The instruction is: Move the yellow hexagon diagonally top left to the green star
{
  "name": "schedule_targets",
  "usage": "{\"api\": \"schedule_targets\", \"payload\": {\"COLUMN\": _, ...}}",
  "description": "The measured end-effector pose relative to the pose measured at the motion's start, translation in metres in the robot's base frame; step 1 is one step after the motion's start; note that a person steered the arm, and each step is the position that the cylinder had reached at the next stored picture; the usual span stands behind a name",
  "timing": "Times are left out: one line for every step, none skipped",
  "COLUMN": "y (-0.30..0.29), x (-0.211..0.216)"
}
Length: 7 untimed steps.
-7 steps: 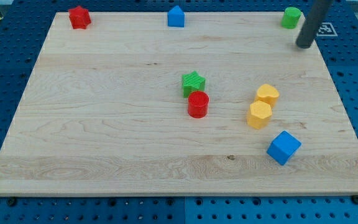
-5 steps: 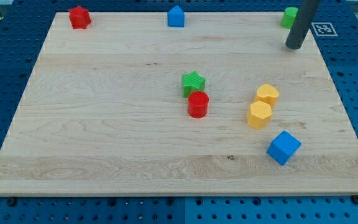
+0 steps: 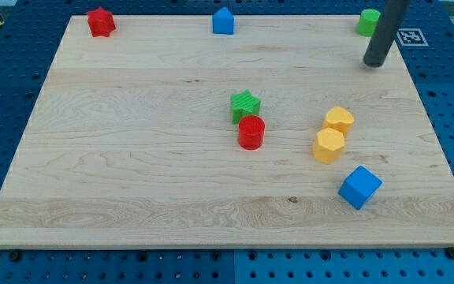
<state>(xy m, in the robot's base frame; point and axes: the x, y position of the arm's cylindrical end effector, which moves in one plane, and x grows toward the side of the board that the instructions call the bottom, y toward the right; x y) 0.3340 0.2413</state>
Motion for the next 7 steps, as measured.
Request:
{"api": "schedule_targets", "payload": {"y": 0.002, "x": 0.044}}
{"api": "schedule_targets", "payload": {"y": 0.002, "x": 0.101}}
{"api": "schedule_targets", "payload": {"y": 0.0, "x": 0.147}}
{"api": "schedule_targets", "payload": {"y": -0.028, "x": 0.152}}
{"api": "schedule_targets", "payload": {"y": -0.07, "x": 0.152}}
{"api": "schedule_targets", "payload": {"y": -0.109, "x": 0.155}}
{"api": "schedule_targets", "payload": {"y": -0.138, "x": 0.158}}
